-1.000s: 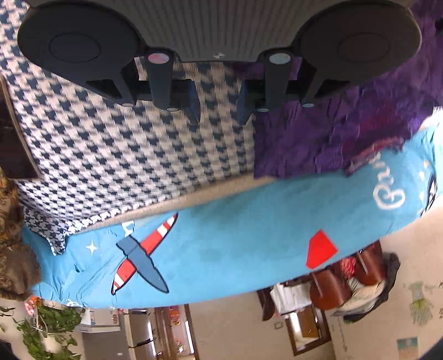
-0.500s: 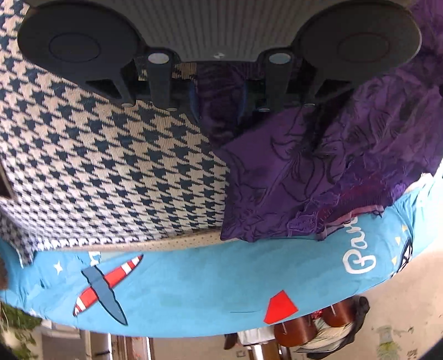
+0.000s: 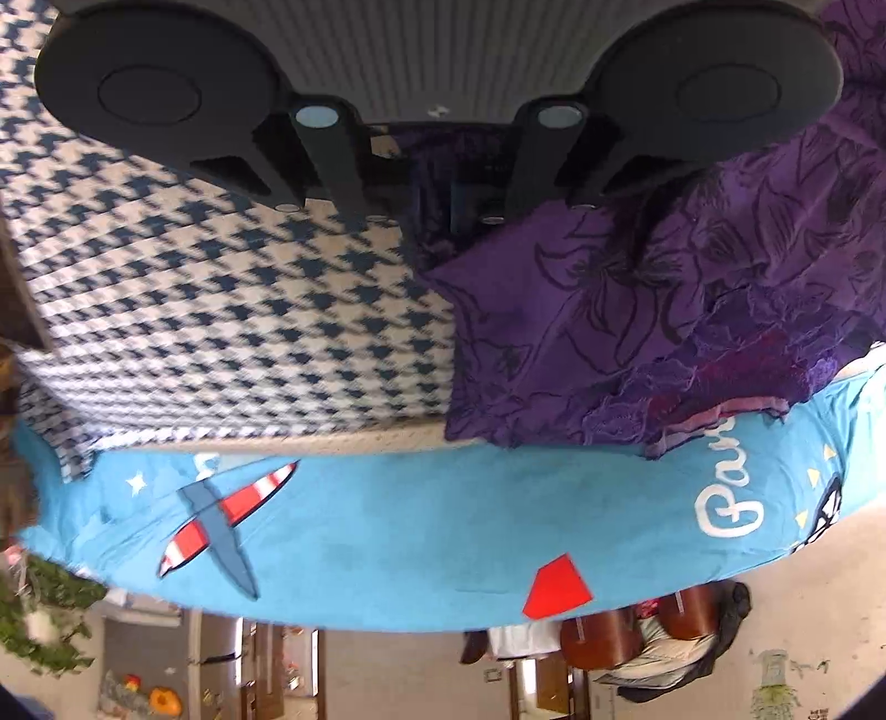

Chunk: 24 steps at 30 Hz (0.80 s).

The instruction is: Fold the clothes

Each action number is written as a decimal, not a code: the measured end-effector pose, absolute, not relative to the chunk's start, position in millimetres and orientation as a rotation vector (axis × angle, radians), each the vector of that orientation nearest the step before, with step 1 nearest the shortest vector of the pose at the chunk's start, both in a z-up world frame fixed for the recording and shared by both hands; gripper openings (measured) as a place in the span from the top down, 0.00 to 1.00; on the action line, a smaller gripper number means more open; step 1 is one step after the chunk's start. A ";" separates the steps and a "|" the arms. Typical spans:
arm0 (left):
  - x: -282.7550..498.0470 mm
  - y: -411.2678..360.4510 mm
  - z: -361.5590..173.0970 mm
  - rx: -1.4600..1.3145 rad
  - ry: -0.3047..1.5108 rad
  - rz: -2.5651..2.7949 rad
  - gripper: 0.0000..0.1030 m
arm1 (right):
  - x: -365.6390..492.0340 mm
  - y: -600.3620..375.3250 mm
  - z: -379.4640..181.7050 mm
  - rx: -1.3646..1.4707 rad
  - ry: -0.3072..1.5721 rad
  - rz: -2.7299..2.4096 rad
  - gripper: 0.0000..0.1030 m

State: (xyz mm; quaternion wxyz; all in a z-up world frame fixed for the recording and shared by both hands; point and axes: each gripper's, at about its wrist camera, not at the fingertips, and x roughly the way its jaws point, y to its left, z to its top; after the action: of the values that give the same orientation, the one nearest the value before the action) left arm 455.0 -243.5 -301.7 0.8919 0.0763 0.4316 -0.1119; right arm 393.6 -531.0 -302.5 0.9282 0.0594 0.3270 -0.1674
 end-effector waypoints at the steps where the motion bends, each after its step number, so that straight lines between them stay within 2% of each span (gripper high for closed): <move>1: 454.6 -243.4 -301.5 0.159 0.896 -0.232 0.00 | 391.2 -529.4 -299.5 0.114 0.666 -0.361 0.92; 5: 452.7 -245.2 -302.6 0.173 0.900 -0.233 0.00 | 390.6 -533.7 -310.7 0.164 0.731 -0.419 0.93; 8: 452.6 -246.0 -303.6 0.183 0.900 -0.229 0.00 | 386.8 -539.3 -305.8 0.217 0.705 -0.425 0.92; 11: 452.6 -245.3 -302.6 0.178 0.897 -0.231 0.00 | 381.6 -540.1 -300.8 0.210 0.710 -0.444 0.81; 14: 452.0 -245.4 -301.3 0.174 0.893 -0.229 0.00 | 373.8 -542.7 -295.8 0.253 0.700 -0.446 0.78; 15: 451.8 -245.7 -301.1 0.173 0.893 -0.229 0.00 | 371.1 -542.6 -292.6 0.251 0.691 -0.459 0.73; 19: 450.6 -247.0 -301.8 0.180 0.890 -0.230 0.00 | 359.6 -546.4 -282.1 0.313 0.642 -0.458 0.67; 21: 450.8 -247.3 -302.8 0.182 0.890 -0.229 0.00 | 356.3 -546.5 -278.6 0.383 0.602 -0.386 0.55; 24: 452.2 -248.3 -304.4 0.183 0.890 -0.228 0.00 | 354.6 -539.2 -272.2 0.417 0.551 -0.298 0.52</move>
State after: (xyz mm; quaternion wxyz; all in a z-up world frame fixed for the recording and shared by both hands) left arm 452.2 -248.3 -304.4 0.8923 0.0884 0.4288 -0.1098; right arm 354.6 -539.2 -272.2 0.9300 0.2035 0.2692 -0.1455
